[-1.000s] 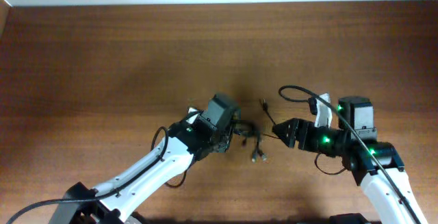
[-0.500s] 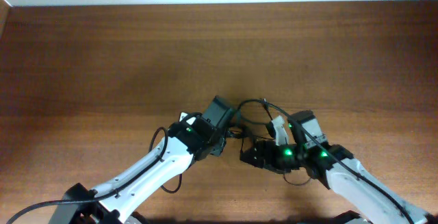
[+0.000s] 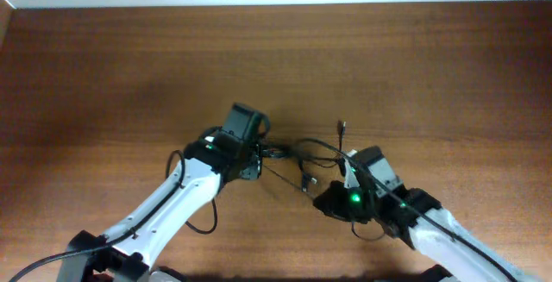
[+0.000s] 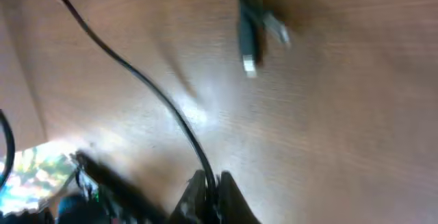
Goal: Untangle cables
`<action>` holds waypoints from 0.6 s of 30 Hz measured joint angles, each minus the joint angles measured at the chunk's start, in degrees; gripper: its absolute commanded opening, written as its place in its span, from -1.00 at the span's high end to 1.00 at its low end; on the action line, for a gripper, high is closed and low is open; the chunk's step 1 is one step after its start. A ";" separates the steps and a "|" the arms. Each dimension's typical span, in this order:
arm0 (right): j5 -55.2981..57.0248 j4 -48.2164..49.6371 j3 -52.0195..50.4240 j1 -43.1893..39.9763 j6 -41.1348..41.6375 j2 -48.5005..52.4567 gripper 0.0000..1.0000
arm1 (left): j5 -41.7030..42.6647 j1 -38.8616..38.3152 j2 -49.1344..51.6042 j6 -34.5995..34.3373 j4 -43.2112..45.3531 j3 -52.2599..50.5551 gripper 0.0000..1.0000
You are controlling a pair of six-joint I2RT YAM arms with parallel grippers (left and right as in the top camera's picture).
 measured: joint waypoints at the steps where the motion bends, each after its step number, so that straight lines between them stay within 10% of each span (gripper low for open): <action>1: -0.31 -2.64 0.11 0.00 -0.98 -2.84 0.92 | 1.53 1.11 0.00 -0.07 -0.31 -0.02 -0.98; 7: -1.73 -15.08 -0.09 0.02 -8.94 -21.99 0.92 | 3.19 2.19 0.00 0.87 -5.57 0.02 -0.98; 12: 5.64 -30.64 -0.50 0.07 -11.98 -26.43 0.91 | 5.79 2.71 -0.02 33.59 -0.79 -0.22 -0.98; 18: 12.81 -30.62 -0.52 0.07 -8.26 -26.43 -0.89 | 16.81 2.67 -0.02 48.24 4.44 0.04 -0.99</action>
